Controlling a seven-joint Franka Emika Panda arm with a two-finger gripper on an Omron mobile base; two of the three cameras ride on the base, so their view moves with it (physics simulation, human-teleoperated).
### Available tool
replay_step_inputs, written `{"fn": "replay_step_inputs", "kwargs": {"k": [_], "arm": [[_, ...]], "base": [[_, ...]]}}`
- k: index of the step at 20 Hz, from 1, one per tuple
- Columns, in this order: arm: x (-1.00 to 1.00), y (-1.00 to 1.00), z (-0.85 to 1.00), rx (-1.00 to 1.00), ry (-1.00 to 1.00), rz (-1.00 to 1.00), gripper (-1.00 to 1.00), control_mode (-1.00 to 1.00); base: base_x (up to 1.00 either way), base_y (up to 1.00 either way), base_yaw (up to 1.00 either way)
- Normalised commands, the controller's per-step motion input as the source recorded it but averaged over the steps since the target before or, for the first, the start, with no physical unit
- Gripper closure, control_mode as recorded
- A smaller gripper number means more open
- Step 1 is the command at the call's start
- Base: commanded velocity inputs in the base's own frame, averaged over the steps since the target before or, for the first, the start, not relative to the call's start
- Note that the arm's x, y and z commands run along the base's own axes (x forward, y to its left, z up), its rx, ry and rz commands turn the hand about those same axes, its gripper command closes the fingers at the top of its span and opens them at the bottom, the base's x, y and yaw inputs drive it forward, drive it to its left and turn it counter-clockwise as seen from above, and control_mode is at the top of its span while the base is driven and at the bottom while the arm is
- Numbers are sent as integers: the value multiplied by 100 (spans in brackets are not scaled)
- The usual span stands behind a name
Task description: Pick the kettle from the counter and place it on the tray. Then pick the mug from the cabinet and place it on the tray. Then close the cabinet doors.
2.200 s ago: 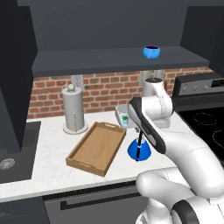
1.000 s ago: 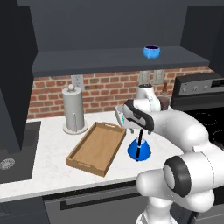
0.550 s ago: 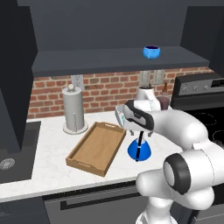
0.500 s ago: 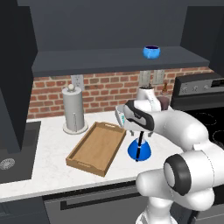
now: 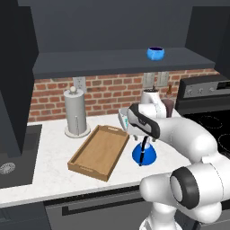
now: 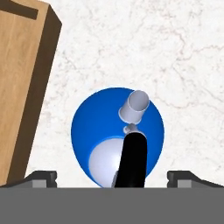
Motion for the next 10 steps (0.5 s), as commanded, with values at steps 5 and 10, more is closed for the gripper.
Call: {"fn": "replay_step_inputs", "kwargs": {"k": [5, 10], "arm": [[-3, 7, 0, 0, 0, 0, -100, -100], [-2, 4, -9, 0, 0, 0, 100, -100]], "base": [[0, 0, 0], [0, 0, 0]]}}
